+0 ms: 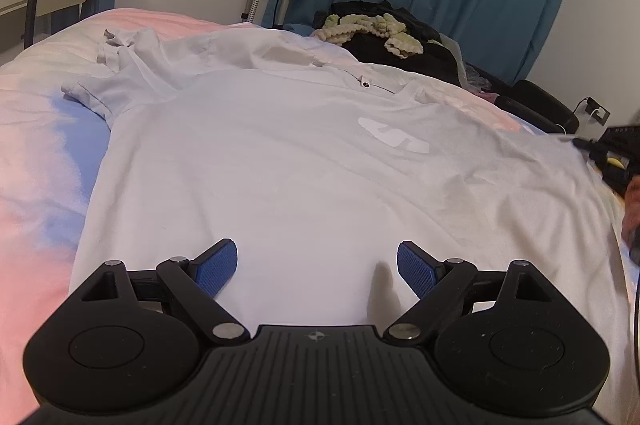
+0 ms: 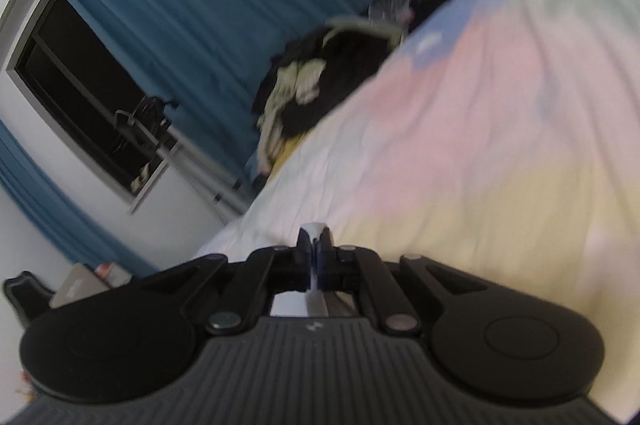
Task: Fold clothes
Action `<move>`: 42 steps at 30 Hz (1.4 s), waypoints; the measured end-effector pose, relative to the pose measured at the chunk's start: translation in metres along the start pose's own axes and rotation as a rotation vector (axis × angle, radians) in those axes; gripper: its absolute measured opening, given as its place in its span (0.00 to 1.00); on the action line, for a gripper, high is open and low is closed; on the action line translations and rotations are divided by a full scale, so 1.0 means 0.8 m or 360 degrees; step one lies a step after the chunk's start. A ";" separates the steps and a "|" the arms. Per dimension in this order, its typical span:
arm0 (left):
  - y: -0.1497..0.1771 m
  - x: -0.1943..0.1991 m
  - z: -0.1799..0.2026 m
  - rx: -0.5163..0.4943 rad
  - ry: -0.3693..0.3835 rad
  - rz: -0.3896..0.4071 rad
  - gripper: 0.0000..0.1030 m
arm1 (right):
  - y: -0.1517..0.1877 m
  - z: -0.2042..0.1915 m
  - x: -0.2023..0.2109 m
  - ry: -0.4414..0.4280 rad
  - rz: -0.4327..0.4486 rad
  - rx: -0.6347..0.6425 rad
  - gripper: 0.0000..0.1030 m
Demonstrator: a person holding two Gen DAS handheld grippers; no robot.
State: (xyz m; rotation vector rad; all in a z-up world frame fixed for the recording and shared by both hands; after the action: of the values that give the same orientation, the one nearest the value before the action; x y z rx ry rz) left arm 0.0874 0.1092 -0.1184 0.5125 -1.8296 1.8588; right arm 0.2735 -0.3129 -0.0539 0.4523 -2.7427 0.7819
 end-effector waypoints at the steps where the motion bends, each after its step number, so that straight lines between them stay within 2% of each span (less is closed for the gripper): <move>1: 0.000 -0.001 0.000 -0.0002 0.0002 -0.0002 0.87 | -0.013 -0.003 -0.001 0.0013 0.0048 0.0039 0.02; 3: 0.000 -0.002 0.001 -0.0008 0.0005 -0.0002 0.87 | -0.039 -0.006 -0.004 0.0060 0.0152 0.0134 0.02; 8: 0.000 -0.009 0.004 -0.0029 0.0006 -0.0008 0.87 | -0.082 0.029 -0.021 0.0108 0.0314 0.0183 0.03; 11: -0.001 -0.014 0.007 -0.0056 0.0002 -0.0007 0.87 | -0.089 0.062 -0.034 0.0166 0.0337 0.0154 0.17; 12: -0.001 -0.015 0.008 -0.0069 -0.0001 -0.0005 0.87 | -0.089 0.072 -0.038 0.0190 0.0348 0.0159 0.28; 13: -0.001 -0.015 0.008 -0.0071 -0.0001 -0.0002 0.87 | -0.089 0.081 -0.040 0.0192 0.0340 0.0159 0.40; 15: -0.002 -0.014 0.007 -0.0065 0.0003 0.0002 0.87 | -0.087 0.094 -0.045 0.0190 0.0301 0.0127 0.46; 21: -0.006 -0.009 0.006 -0.0041 0.0020 0.0021 0.87 | -0.063 0.111 -0.030 0.0388 0.0039 0.0204 0.52; 22: -0.006 -0.006 0.006 -0.0035 0.0024 0.0027 0.87 | -0.057 0.116 -0.022 0.0422 0.0015 0.0163 0.52; 24: -0.009 0.001 0.007 -0.0045 0.0028 0.0049 0.87 | -0.044 0.129 -0.005 0.0458 -0.0057 -0.0064 0.53; 26: -0.011 0.009 0.008 -0.0050 0.0025 0.0072 0.87 | -0.030 0.137 0.002 0.0360 -0.0165 -0.0339 0.53; 28: -0.011 0.018 0.006 -0.0042 0.0026 0.0088 0.87 | -0.018 0.135 0.000 0.0268 -0.0246 -0.0474 0.53; 33: -0.012 0.031 -0.008 0.0023 -0.0009 0.0106 0.87 | 0.005 0.134 -0.016 0.0324 -0.0264 -0.0333 0.51; 35: -0.013 0.032 -0.013 0.0047 -0.0016 0.0115 0.87 | 0.007 0.142 -0.016 0.0286 -0.0198 -0.0372 0.46; 36: -0.013 0.030 -0.014 0.0048 -0.0024 0.0115 0.87 | 0.004 0.148 -0.017 0.0267 -0.0171 -0.0415 0.41; 38: -0.013 0.025 -0.018 0.0059 -0.0034 0.0098 0.87 | -0.006 0.157 -0.023 0.0246 -0.0103 -0.0454 0.20; 39: -0.013 0.022 -0.020 0.0069 -0.0032 0.0086 0.87 | -0.012 0.155 -0.021 0.0255 -0.0061 -0.0425 0.04; 42: -0.014 0.017 -0.024 0.0086 -0.0033 0.0075 0.87 | -0.030 0.148 -0.011 0.0291 0.0066 -0.0324 0.04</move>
State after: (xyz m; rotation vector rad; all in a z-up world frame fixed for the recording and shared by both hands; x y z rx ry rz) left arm 0.0841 0.1292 -0.1020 0.5131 -1.8238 1.9458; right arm 0.2720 -0.3947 -0.1431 0.2683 -2.6313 0.5175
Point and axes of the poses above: each gripper's, at about its wrist camera, not at the fingertips, and x roughly against the way its jaws point, z to its right, y to its underside, the point moved 2 cm from there along -x, roughly the way its jaws point, and after that the axes turned 15 degrees about -x, right-handed, at the moved point
